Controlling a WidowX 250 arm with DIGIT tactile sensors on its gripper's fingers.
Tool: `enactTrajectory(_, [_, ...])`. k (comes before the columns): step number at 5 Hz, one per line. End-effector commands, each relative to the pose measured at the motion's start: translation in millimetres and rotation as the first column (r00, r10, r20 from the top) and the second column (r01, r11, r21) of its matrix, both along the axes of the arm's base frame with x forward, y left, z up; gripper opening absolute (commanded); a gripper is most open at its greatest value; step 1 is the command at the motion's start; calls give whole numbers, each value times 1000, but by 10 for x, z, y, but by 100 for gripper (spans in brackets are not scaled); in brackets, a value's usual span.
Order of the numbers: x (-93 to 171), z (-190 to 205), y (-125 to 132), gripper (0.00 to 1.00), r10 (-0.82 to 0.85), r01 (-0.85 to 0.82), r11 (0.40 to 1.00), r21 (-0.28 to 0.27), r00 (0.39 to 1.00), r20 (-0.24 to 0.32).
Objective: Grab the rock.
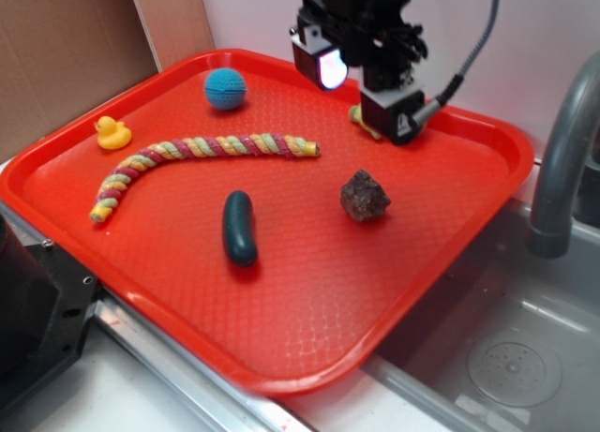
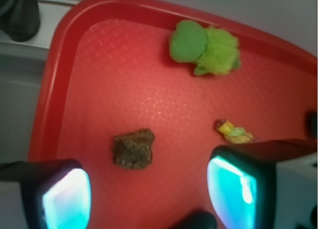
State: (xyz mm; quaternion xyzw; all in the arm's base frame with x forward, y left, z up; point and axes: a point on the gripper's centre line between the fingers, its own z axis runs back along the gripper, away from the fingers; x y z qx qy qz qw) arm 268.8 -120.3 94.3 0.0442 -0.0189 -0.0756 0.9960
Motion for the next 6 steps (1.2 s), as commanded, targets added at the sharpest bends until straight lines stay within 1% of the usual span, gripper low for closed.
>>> enactTrajectory(1, [38,-205,-12,100,69,-68,998,8,994,-81])
enactTrajectory(2, [-44,-331,43,100,117,-119,993,-8,982,-146])
enactTrajectory(3, [-66,-365,54,100,124,-126,992,-4,980,-156])
enactTrajectory(4, [-83,-432,77,100,141,-143,990,2,974,-179])
enactTrajectory(5, [-121,-560,85,100,151,-139,988,68,960,-235])
enactTrajectory(6, [-145,-597,101,100,158,-144,987,72,956,-247])
